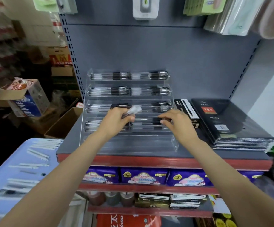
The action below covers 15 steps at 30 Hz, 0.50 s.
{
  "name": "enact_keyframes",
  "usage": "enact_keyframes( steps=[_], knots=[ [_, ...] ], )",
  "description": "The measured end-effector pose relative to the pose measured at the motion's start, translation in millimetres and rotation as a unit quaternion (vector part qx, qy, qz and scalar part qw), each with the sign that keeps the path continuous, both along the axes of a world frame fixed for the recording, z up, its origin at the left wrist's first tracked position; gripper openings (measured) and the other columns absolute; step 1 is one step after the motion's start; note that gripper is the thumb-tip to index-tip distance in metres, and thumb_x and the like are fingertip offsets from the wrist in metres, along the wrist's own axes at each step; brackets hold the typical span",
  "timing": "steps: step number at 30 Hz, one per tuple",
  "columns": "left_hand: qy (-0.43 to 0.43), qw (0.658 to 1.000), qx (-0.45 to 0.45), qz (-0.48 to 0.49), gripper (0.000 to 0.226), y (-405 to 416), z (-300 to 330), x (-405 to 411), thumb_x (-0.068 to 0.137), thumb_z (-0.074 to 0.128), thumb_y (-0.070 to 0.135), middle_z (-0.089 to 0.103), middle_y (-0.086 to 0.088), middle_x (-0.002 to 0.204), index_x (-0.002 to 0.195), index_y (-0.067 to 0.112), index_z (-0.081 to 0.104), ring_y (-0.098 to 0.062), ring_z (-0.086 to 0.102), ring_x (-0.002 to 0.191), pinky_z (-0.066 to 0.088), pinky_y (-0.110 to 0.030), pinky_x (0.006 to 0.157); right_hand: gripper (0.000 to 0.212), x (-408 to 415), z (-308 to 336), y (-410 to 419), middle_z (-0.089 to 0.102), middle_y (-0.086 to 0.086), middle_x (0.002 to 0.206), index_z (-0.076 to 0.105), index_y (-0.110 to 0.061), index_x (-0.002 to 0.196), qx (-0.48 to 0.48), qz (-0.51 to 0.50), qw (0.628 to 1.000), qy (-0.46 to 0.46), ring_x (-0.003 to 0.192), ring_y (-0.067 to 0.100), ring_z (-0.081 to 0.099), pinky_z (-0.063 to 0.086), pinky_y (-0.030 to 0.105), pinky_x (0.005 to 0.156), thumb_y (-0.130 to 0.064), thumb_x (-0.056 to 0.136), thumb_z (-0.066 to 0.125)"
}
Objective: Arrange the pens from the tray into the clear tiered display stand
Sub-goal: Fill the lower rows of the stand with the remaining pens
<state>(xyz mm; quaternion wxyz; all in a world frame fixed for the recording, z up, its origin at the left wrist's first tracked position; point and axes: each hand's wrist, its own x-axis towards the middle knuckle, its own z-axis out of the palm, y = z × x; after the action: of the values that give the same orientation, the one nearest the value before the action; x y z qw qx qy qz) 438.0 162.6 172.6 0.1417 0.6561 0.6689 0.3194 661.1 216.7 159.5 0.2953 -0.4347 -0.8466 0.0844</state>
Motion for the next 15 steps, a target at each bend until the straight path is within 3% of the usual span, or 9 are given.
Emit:
enact_keyframes(
  steps=[3, 6, 10, 15],
  knots=[
    [0.024, 0.999, 0.000, 0.023, 0.027, -4, 0, -2, 0.089, 0.061, 0.030, 0.047, -0.001, 0.056, 0.081, 0.004, 0.065, -0.016, 0.041, 0.053, 0.029, -0.031, 0.052, 0.026, -5, 0, 1, 0.066, 0.008, 0.111, 0.067, -0.012, 0.115, -0.009, 0.023, 0.998, -0.053, 0.110, 0.023, 0.056, 0.044, 0.034, 0.096, -0.015, 0.091, 0.059],
    [0.030, 0.997, 0.035, 0.058, 0.030, -7, 2, -3, 0.091, 0.058, 0.028, 0.040, 0.006, 0.051, 0.064, 0.023, 0.048, -0.013, 0.038, 0.052, 0.026, -0.032, 0.054, 0.027, -6, 3, 6, 0.066, 0.011, 0.114, 0.065, -0.013, 0.118, -0.048, 0.023, 0.994, -0.096, 0.108, 0.027, 0.059, 0.045, 0.038, 0.097, -0.013, 0.093, 0.055],
    [0.009, 0.996, 0.059, 0.061, 0.012, -10, 3, -4, 0.091, 0.058, 0.028, 0.041, 0.009, 0.051, 0.092, 0.020, 0.067, -0.009, 0.038, 0.050, 0.026, -0.032, 0.052, 0.036, -3, 4, 9, 0.062, 0.010, 0.121, 0.065, -0.014, 0.118, -0.055, 0.035, 0.981, -0.185, 0.109, 0.026, 0.060, 0.047, 0.038, 0.098, 0.002, 0.091, 0.048],
    [-0.006, 0.998, 0.050, 0.043, 0.018, -13, 2, -2, 0.091, 0.058, 0.029, 0.046, 0.004, 0.052, 0.098, 0.017, 0.069, -0.013, 0.039, 0.049, 0.030, -0.030, 0.053, 0.033, 2, 5, -3, 0.058, 0.006, 0.121, 0.059, -0.016, 0.125, -0.051, 0.040, 0.982, -0.180, 0.112, 0.024, 0.056, 0.045, 0.037, 0.098, -0.013, 0.095, 0.046]
  ],
)
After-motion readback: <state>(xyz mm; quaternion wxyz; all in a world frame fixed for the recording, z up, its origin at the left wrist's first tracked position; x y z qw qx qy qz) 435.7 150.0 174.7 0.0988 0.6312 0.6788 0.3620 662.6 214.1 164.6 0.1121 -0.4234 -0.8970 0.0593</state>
